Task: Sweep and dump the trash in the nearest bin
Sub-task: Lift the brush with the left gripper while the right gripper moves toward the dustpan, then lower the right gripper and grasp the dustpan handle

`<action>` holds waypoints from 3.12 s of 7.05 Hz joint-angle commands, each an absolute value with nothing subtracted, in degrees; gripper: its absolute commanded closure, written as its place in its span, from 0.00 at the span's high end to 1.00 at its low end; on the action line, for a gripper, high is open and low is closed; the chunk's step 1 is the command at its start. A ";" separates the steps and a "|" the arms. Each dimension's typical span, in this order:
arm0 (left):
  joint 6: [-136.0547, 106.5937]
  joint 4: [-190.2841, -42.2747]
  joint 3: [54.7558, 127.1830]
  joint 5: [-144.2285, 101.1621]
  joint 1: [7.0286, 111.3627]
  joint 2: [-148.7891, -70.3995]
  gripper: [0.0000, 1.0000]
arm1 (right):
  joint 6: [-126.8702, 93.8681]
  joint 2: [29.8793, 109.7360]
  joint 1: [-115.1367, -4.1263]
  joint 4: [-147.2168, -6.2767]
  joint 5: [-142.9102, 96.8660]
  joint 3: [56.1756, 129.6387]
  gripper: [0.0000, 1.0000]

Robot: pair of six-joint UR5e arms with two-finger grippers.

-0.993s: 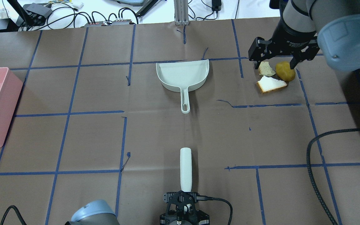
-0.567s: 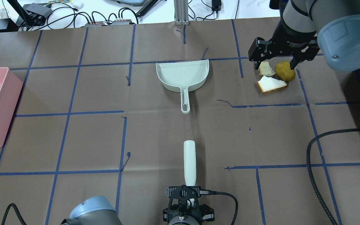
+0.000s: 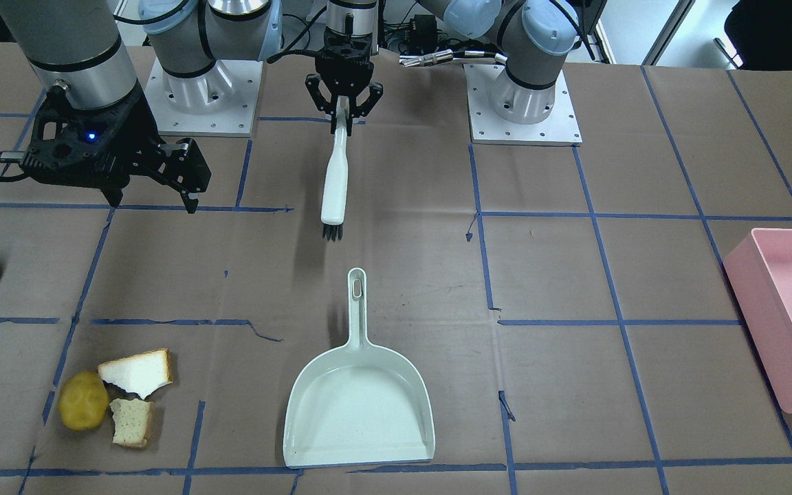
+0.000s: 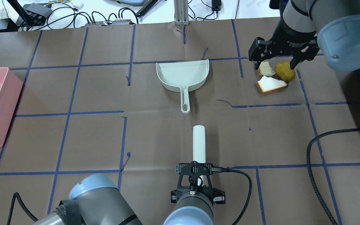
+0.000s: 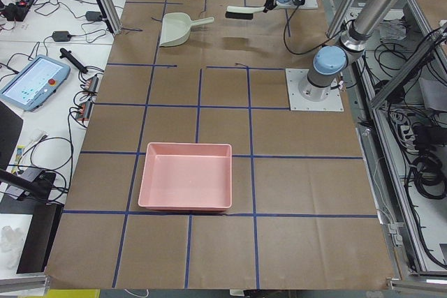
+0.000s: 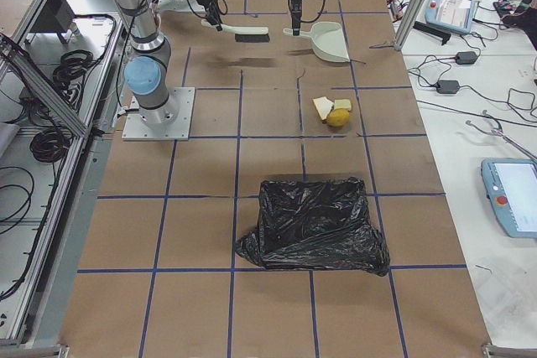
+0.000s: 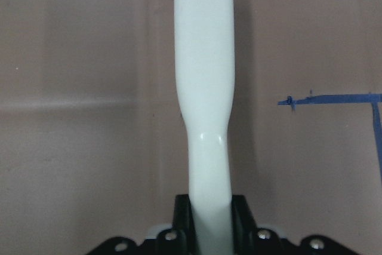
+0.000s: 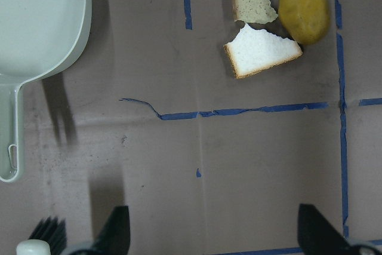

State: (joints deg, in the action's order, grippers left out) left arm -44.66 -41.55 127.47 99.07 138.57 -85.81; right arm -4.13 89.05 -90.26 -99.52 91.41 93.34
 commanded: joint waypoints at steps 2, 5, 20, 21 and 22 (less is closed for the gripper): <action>-37.79 -53.83 124.29 98.00 127.57 -80.96 0.00 | -4.13 89.21 -90.26 -99.58 91.41 93.34 1.00; -28.11 -62.90 117.45 97.82 117.38 -80.86 0.00 | -4.13 89.12 -90.26 -99.93 91.41 93.25 1.00; 8.70 -64.25 112.24 92.64 87.19 -86.13 0.00 | -15.99 64.61 -109.25 -107.30 91.23 79.27 1.00; 8.70 -64.25 112.15 92.64 87.19 -86.22 0.00 | -16.43 62.77 -109.77 -108.18 91.23 79.10 1.00; 8.61 -64.25 112.15 92.64 87.19 -86.22 0.00 | -17.48 60.93 -111.34 -111.59 91.32 79.28 1.00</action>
